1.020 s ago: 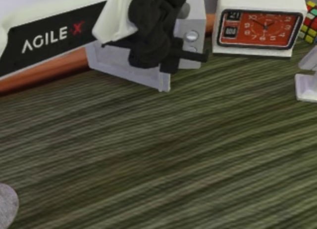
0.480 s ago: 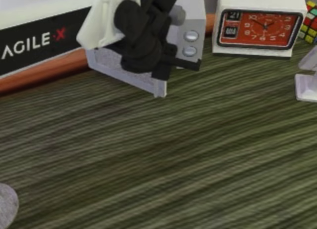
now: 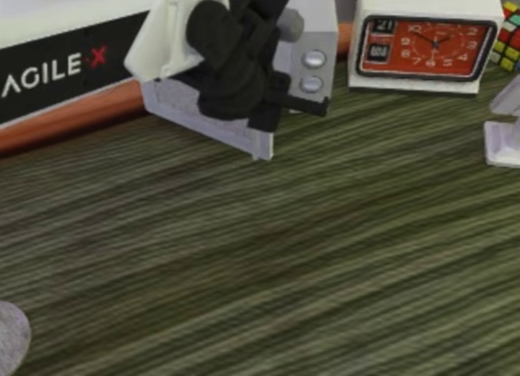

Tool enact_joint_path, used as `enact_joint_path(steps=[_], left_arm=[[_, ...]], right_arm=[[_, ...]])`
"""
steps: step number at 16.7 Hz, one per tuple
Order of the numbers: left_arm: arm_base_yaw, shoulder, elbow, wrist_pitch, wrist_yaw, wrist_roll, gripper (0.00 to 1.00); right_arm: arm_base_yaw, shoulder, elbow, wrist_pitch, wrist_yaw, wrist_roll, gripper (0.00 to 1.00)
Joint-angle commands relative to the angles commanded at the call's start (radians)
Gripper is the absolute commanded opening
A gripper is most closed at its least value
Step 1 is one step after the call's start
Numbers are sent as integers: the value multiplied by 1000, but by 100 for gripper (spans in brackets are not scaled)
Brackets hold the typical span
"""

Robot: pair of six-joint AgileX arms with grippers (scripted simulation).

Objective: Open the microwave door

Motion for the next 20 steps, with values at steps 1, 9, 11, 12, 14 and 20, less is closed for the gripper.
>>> enact_joint_path(steps=[1,9,11,12,14,20], left_arm=[[0,0,0,0,0,0,0],[0,0,0,0,0,0,0],[0,0,0,0,0,0,0],[0,0,0,0,0,0,0],[-6,3,-2,0,6,-4,0],[23,-61,-92,28,56,96,0]], right_arm=[[0,0,0,0,0,0,100],[0,0,0,0,0,0,100],[0,0,0,0,0,0,100],[0,0,0,0,0,0,100],[0,0,0,0,0,0,100],[0,0,0,0,0,0,100]])
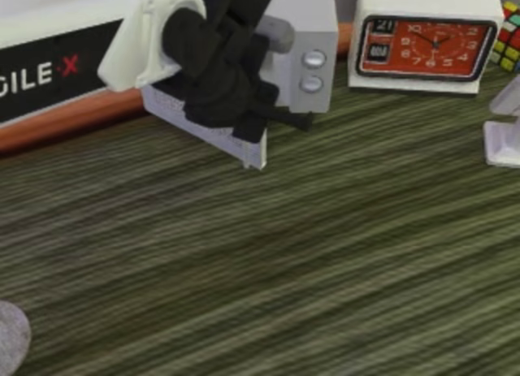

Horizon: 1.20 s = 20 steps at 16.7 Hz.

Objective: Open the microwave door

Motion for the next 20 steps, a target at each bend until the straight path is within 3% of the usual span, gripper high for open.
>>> enact_joint_path(steps=[20], left_arm=[[7,-20,-18,12,14,26,0]], right_arm=[[0,0,0,0,0,0,100]])
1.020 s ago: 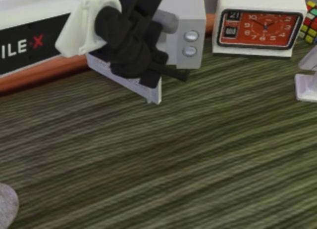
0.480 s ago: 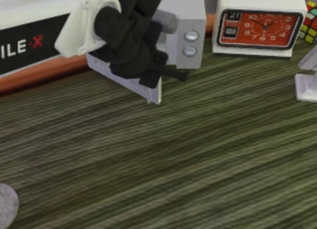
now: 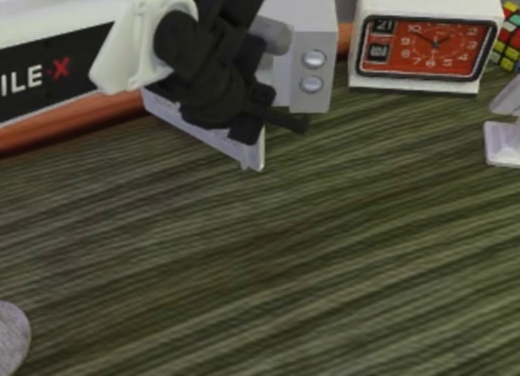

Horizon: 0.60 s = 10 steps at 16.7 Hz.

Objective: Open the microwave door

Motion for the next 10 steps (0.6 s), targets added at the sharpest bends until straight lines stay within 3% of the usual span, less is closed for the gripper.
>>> enact_joint_path(steps=[10], left_arm=[[6,-17,-23,7,23,29,0]], right_arm=[[0,0,0,0,0,0,100]])
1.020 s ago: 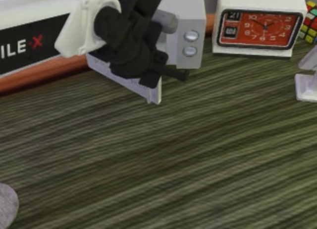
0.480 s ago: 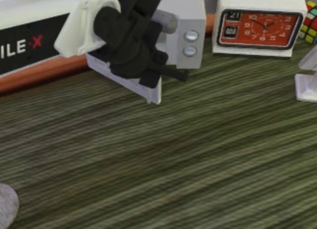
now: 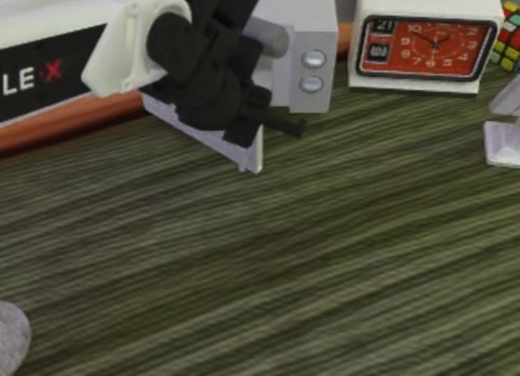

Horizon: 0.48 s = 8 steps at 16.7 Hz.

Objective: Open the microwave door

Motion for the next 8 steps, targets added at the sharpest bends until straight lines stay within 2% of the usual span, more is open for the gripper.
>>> enact_joint_path(steps=[5,8], left_arm=[[35,-55,-69,13,54,104,0],[36,-58,-71,15,57,108,0]], right_arm=[[0,0,0,0,0,0,100],[0,0,0,0,0,0,100]])
